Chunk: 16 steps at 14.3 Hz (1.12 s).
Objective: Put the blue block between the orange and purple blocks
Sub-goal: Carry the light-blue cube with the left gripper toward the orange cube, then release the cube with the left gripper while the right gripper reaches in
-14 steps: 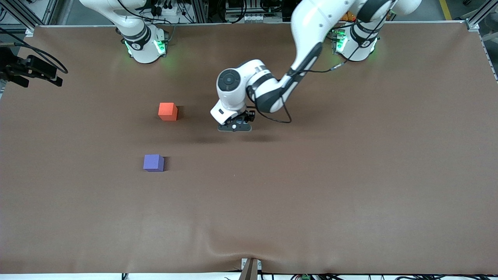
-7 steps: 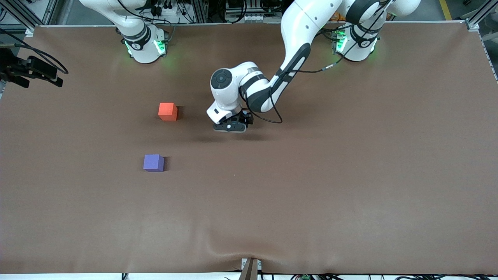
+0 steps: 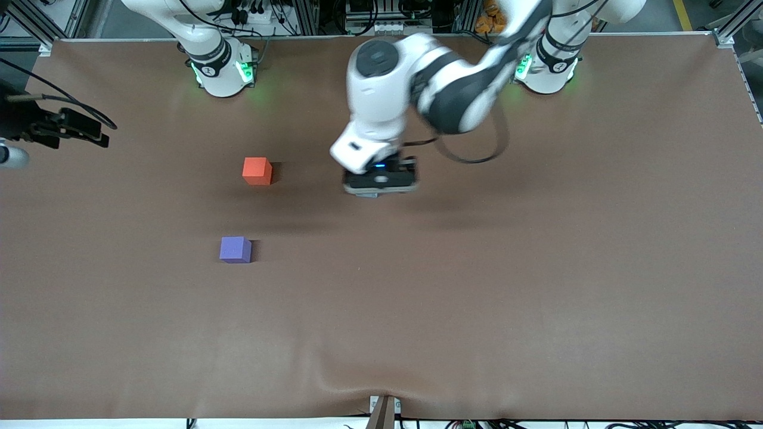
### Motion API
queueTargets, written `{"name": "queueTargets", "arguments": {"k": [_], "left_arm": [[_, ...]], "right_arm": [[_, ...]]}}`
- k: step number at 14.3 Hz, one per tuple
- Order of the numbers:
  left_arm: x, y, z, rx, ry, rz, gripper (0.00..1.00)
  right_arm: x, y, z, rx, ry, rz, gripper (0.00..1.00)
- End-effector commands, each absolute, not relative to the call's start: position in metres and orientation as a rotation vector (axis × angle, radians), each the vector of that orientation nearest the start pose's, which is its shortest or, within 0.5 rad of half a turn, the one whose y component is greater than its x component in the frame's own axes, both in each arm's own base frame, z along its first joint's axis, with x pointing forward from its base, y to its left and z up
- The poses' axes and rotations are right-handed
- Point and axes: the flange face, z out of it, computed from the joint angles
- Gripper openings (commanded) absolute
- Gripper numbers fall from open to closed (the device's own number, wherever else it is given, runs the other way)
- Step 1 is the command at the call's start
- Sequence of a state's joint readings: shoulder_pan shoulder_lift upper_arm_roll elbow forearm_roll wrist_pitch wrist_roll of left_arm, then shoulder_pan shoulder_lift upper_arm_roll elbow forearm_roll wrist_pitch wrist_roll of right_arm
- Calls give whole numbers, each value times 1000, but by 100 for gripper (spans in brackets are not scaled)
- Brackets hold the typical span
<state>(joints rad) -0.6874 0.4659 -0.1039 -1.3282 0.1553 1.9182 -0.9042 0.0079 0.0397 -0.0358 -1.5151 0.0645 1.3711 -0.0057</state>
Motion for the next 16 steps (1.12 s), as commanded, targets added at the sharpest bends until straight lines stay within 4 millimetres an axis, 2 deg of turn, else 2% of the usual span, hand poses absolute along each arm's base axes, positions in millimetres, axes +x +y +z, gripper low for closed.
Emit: {"name": "queueTargets", "arguments": {"k": [1,3,5,6,7,8,10,13,14,15,16], "left_arm": [[552,-403,510,-3135,-239,-192,100],[584,-333,526,-3119,-287,-179,100],[599,-264,544,-3105,-249,-123,100],[604,-230,554,-3108,-192,-98,100],[606,-200,562,-3114,-138,-53,100],[603,-174,572,-3125,-73,-4,100],[595,-138,588,-3126,26,54,100],[575,-119,602,-3096,260,160,100],[570,-103,601,-3074,368,230,100],[564,-93,608,-3069,408,241,100],[561,-75,613,-3075,376,231,100]], "right_arm": [[559,-2,590,-3052,-2,351,100],[557,5,585,-3047,-14,384,100],[555,41,572,-3036,-93,467,100],[558,65,565,-3032,-148,475,100],[561,90,554,-3032,-158,480,100],[563,113,538,-3041,-86,484,100],[562,155,512,-3035,95,475,100],[558,235,452,-3029,72,512,100],[554,263,439,-3015,113,504,100],[552,278,429,-3013,189,492,100],[545,298,417,-3018,221,475,100]]}}
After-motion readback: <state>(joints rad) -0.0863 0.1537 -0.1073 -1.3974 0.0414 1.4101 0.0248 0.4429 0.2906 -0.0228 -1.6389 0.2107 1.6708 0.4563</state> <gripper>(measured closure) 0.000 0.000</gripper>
